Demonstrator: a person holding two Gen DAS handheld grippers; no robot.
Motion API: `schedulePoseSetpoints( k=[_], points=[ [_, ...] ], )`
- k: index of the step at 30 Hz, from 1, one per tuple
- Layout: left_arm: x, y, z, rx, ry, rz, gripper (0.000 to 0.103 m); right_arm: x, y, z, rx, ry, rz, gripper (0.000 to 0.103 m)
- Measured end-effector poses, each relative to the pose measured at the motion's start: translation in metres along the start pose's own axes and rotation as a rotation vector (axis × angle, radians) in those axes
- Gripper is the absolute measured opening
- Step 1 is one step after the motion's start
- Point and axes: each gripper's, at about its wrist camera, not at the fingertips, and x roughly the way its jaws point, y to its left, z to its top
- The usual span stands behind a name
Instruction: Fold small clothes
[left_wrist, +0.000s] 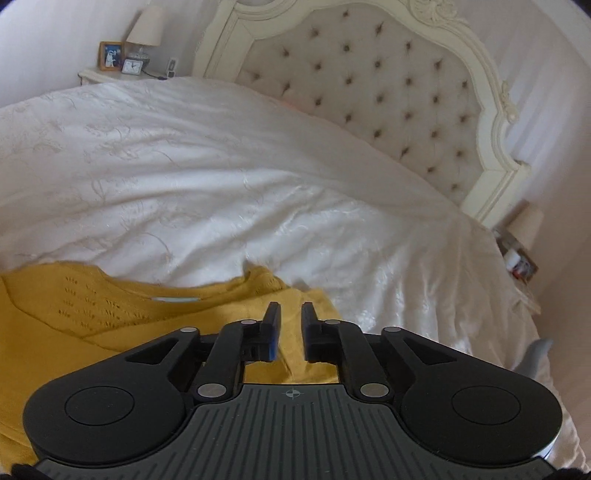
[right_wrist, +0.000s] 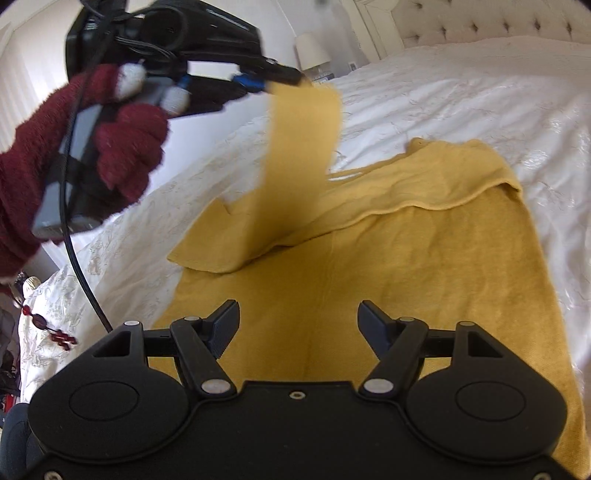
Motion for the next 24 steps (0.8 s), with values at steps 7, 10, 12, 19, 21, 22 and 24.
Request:
schedulePoseSetpoints(
  k=[7, 10, 12, 19, 21, 22, 24],
  points=[
    [-0.033, 0.035, -0.021, 0.007, -0.036, 0.088, 0.044, 0.010, -0.024, 0.012, 0.018, 0.007, -0.050, 0.074],
    [-0.043, 0.062, -0.037, 0.011, -0.009, 0.248, 0.044, 0.021, -0.036, 0.029, 0.033, -0.019, -0.052, 0.074],
    [-0.053, 0.081, -0.057, 0.036, -0.005, 0.340, 0.044, 0.030, -0.044, 0.040, 0.047, -0.033, -0.062, 0.074],
    [-0.086, 0.130, -0.109, 0.070, -0.017, 0.525, 0.044, 0.072, -0.070, 0.063, 0.106, 0.002, -0.126, 0.074],
    [-0.090, 0.142, -0.111, 0.044, -0.036, 0.522, 0.044, 0.083, -0.072, 0.064, 0.101, 0.032, -0.143, 0.074],
    [-0.090, 0.147, -0.110, 0.032, -0.040, 0.520, 0.044, 0.088, -0.073, 0.062, 0.100, 0.047, -0.149, 0.074],
    [-0.086, 0.157, -0.112, 0.013, -0.049, 0.508, 0.045, 0.093, -0.071, 0.061, 0.097, 0.063, -0.155, 0.074]
  ],
)
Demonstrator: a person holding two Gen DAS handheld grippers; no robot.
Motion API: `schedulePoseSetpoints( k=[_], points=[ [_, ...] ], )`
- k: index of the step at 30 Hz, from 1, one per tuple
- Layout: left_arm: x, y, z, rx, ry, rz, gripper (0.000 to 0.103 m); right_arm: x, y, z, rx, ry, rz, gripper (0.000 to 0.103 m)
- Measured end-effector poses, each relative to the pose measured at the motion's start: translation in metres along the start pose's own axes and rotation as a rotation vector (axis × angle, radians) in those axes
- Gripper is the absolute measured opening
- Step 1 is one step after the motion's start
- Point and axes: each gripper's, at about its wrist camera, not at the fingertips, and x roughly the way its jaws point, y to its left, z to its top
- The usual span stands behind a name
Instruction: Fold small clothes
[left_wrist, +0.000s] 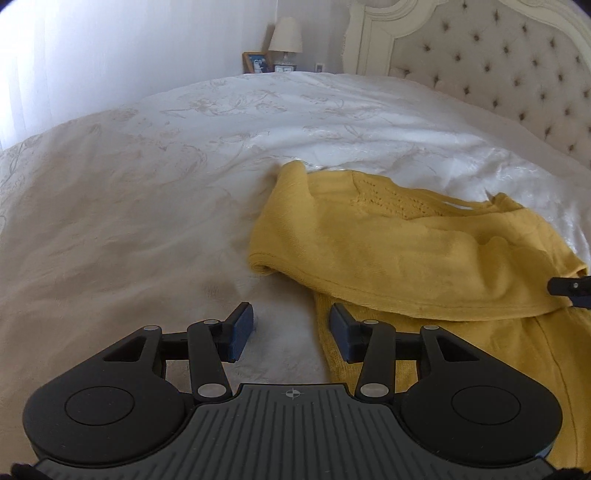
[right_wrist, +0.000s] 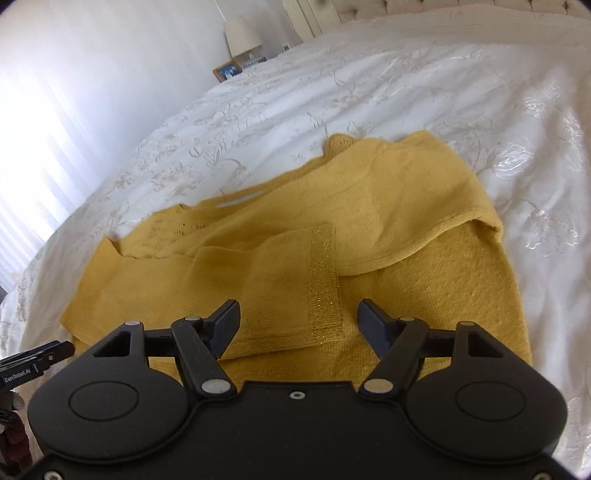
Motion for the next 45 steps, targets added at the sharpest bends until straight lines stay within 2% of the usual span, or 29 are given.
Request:
schedulePoseSetpoints(
  k=[2, 3, 5, 6, 7, 12, 14, 18, 20, 23, 25, 27, 29, 30, 33, 37, 40, 42, 44, 45],
  points=[
    [0.008, 0.003, -0.004, -0.014, -0.010, -0.019, 0.047, 0.004, 0.005, 0.000, -0.017, 0.011, -0.019, 0.072],
    [0.012, 0.004, -0.007, -0.021, -0.008, -0.031, 0.050, 0.005, 0.008, 0.000, -0.027, 0.017, -0.029, 0.062],
    [0.014, 0.004, -0.007, 0.000, -0.005, -0.058, 0.053, 0.008, 0.014, 0.002, -0.057, 0.041, -0.054, 0.035],
    [0.013, 0.004, -0.005, 0.020, -0.005, -0.079, 0.054, 0.006, 0.018, 0.004, -0.064, 0.050, -0.048, 0.016],
    [0.013, 0.006, -0.004, 0.033, -0.008, -0.104, 0.054, 0.004, 0.024, 0.007, -0.080, 0.049, -0.044, 0.016],
    [0.016, 0.020, -0.005, -0.051, 0.006, -0.142, 0.054, -0.020, 0.058, 0.032, -0.235, -0.002, -0.041, 0.015],
    [0.015, 0.019, -0.004, -0.051, 0.008, -0.142, 0.054, -0.030, 0.064, 0.050, -0.280, -0.053, -0.080, 0.015],
    [0.017, 0.015, -0.006, -0.024, 0.011, -0.125, 0.056, -0.032, 0.040, 0.073, -0.278, -0.111, -0.215, 0.015],
    [0.017, 0.013, -0.006, -0.010, 0.010, -0.119, 0.056, -0.020, 0.014, 0.077, -0.213, -0.081, -0.254, 0.015],
    [0.016, 0.012, -0.007, 0.009, 0.007, -0.112, 0.056, 0.006, -0.020, 0.070, -0.116, 0.018, -0.271, 0.017],
    [0.014, 0.012, -0.008, 0.018, 0.007, -0.105, 0.056, 0.016, -0.031, 0.062, -0.097, 0.046, -0.287, 0.028],
    [0.008, 0.010, -0.005, 0.038, 0.002, -0.088, 0.056, 0.015, -0.034, 0.055, -0.084, 0.024, -0.290, 0.029],
    [-0.004, 0.008, 0.003, 0.060, -0.037, -0.074, 0.056, 0.008, -0.029, 0.052, -0.090, -0.010, -0.303, 0.037],
    [-0.009, 0.008, 0.009, 0.061, -0.060, -0.068, 0.056, 0.005, -0.026, 0.051, -0.105, -0.028, -0.306, 0.043],
    [-0.013, 0.003, 0.029, 0.056, -0.090, -0.059, 0.059, -0.005, -0.013, 0.049, -0.170, -0.067, -0.287, 0.046],
    [0.013, -0.021, 0.058, 0.117, -0.065, -0.043, 0.059, -0.004, -0.003, 0.051, -0.205, -0.083, -0.253, 0.047],
    [0.041, -0.036, 0.068, 0.139, -0.027, -0.043, 0.059, -0.002, 0.002, 0.046, -0.226, -0.080, -0.237, 0.047],
    [0.060, -0.040, 0.066, 0.160, 0.003, 0.019, 0.059, 0.000, 0.006, 0.041, -0.250, -0.079, -0.229, 0.047],
    [0.081, -0.032, 0.055, 0.171, 0.073, 0.156, 0.060, 0.000, 0.010, 0.037, -0.273, -0.072, -0.217, 0.047],
    [0.088, -0.020, 0.048, 0.141, 0.091, 0.185, 0.061, -0.002, 0.013, 0.035, -0.287, -0.073, -0.209, 0.047]
  ],
)
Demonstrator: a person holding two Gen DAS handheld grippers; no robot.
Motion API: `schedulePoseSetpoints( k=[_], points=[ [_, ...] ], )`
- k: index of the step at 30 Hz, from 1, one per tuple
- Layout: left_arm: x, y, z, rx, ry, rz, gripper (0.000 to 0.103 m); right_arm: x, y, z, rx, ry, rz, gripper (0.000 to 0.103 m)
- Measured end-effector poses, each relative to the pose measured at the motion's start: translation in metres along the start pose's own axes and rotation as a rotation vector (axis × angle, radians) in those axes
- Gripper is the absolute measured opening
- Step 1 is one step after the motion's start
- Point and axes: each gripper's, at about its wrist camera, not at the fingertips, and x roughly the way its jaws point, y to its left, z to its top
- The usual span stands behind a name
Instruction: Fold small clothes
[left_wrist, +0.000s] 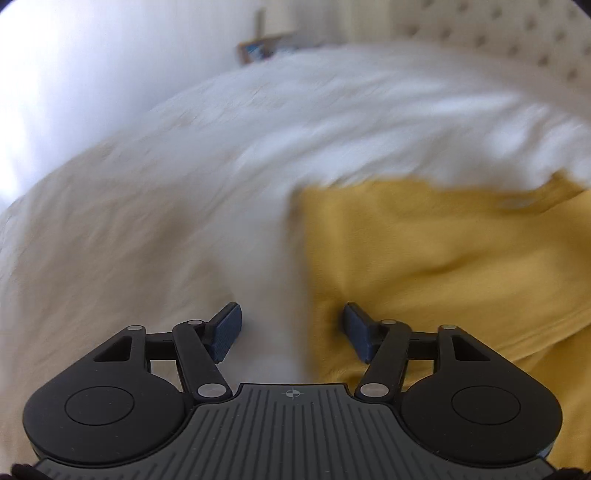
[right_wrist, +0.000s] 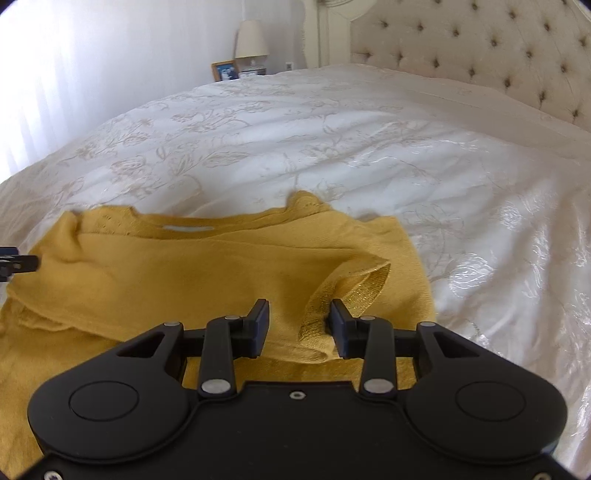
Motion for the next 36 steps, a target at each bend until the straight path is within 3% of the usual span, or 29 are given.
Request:
schedulePoseSetpoints(
  k=[2, 5, 7, 12, 19, 24, 26, 30, 36],
  points=[
    [0.000, 0.018, -0.011, -0.063, -0.025, -0.034, 0.064, -0.004, 0.007, 0.001, -0.031, -0.015, 0.015, 0.047],
    [-0.007, 0.023, -0.016, -0.060, -0.023, -0.033, 0.065, -0.006, 0.024, 0.009, -0.085, -0.047, 0.062, 0.048],
    [-0.007, 0.025, -0.017, -0.074, -0.023, -0.039, 0.065, -0.003, 0.039, 0.017, -0.113, -0.072, 0.089, 0.054],
    [-0.004, 0.026, -0.018, -0.118, -0.034, -0.054, 0.067, 0.014, 0.080, 0.037, -0.131, -0.107, 0.174, 0.055],
    [-0.005, 0.025, -0.018, -0.133, -0.045, -0.045, 0.068, 0.068, 0.162, 0.048, -0.227, -0.011, 0.325, 0.054],
    [-0.006, 0.026, -0.020, -0.138, -0.054, -0.041, 0.068, 0.116, 0.205, 0.048, -0.259, 0.077, 0.264, 0.056],
    [-0.007, 0.027, -0.020, -0.143, -0.050, -0.044, 0.069, 0.126, 0.207, 0.053, -0.226, 0.076, 0.242, 0.059],
    [-0.017, 0.037, -0.017, -0.171, -0.022, -0.081, 0.069, 0.117, 0.184, 0.065, -0.101, 0.061, 0.278, 0.060],
    [-0.061, 0.049, -0.039, -0.225, -0.003, -0.136, 0.068, 0.057, 0.118, 0.043, -0.156, 0.015, 0.231, 0.061]
  ],
)
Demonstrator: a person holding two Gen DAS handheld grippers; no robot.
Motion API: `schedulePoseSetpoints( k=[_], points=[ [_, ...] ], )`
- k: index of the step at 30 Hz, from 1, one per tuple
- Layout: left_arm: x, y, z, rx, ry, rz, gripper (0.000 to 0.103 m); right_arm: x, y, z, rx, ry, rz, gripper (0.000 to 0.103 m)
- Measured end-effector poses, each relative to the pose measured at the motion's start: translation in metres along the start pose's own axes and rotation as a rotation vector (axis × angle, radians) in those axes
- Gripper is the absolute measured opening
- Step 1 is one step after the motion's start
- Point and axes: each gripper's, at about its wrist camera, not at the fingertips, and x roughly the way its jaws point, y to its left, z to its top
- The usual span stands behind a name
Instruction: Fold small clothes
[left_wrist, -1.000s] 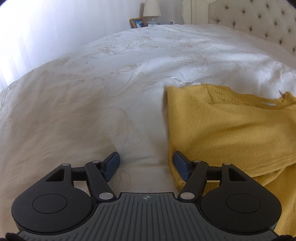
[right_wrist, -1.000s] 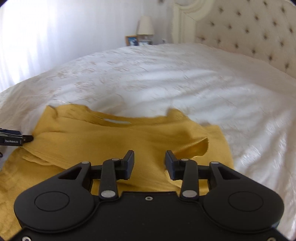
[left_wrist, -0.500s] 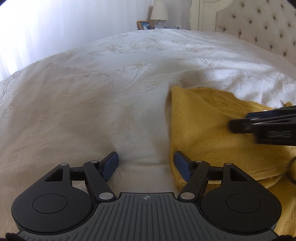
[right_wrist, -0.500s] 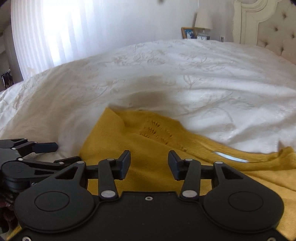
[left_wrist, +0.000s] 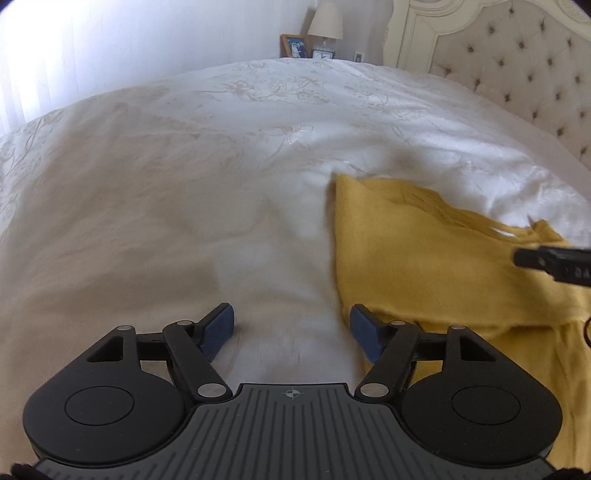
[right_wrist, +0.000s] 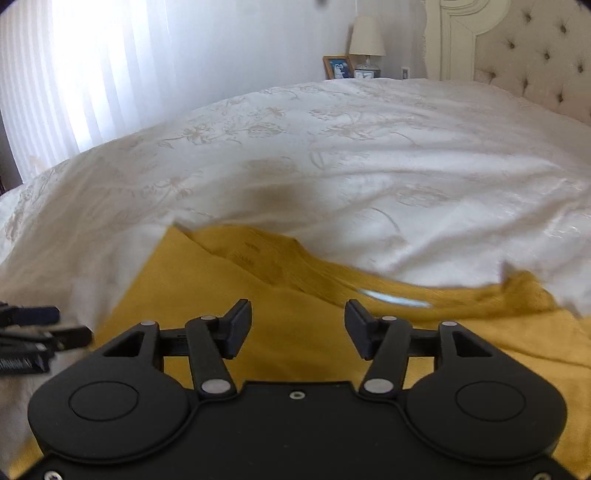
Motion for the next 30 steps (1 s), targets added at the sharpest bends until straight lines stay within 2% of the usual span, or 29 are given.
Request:
schedulePoseSetpoints(
  k=[2, 4, 7, 10, 12, 15, 19, 24, 26, 30],
  points=[
    [-0.013, 0.001, -0.010, 0.000, 0.021, -0.026, 0.068, -0.021, -0.032, -0.021, 0.030, 0.024, -0.057, 0.061],
    [-0.024, -0.001, -0.023, 0.008, 0.054, -0.056, 0.068, -0.038, -0.070, -0.043, 0.095, 0.062, -0.150, 0.062],
    [-0.036, -0.005, -0.040, 0.011, 0.103, -0.094, 0.068, -0.071, -0.129, -0.077, 0.293, 0.068, -0.242, 0.060],
    [-0.049, -0.006, -0.054, -0.010, 0.128, -0.120, 0.068, -0.112, -0.159, -0.099, 0.429, 0.037, -0.290, 0.064],
    [-0.055, -0.009, -0.060, -0.013, 0.138, -0.129, 0.068, -0.135, -0.169, -0.113, 0.486, 0.018, -0.280, 0.064],
    [-0.060, -0.020, -0.063, 0.010, 0.122, -0.138, 0.068, -0.154, -0.174, -0.125, 0.508, 0.016, -0.263, 0.064],
    [-0.056, -0.034, -0.060, 0.015, 0.059, -0.142, 0.069, -0.162, -0.176, -0.122, 0.465, -0.008, -0.251, 0.064],
    [-0.032, -0.046, -0.058, -0.020, 0.016, -0.159, 0.069, -0.150, -0.186, -0.092, 0.410, -0.064, -0.209, 0.064],
    [-0.020, -0.050, -0.064, -0.003, 0.022, -0.138, 0.069, -0.137, -0.190, -0.078, 0.387, -0.077, -0.191, 0.064],
    [-0.018, -0.057, -0.083, 0.107, -0.061, -0.133, 0.079, -0.098, -0.205, -0.053, 0.382, -0.073, -0.162, 0.064]
  ],
)
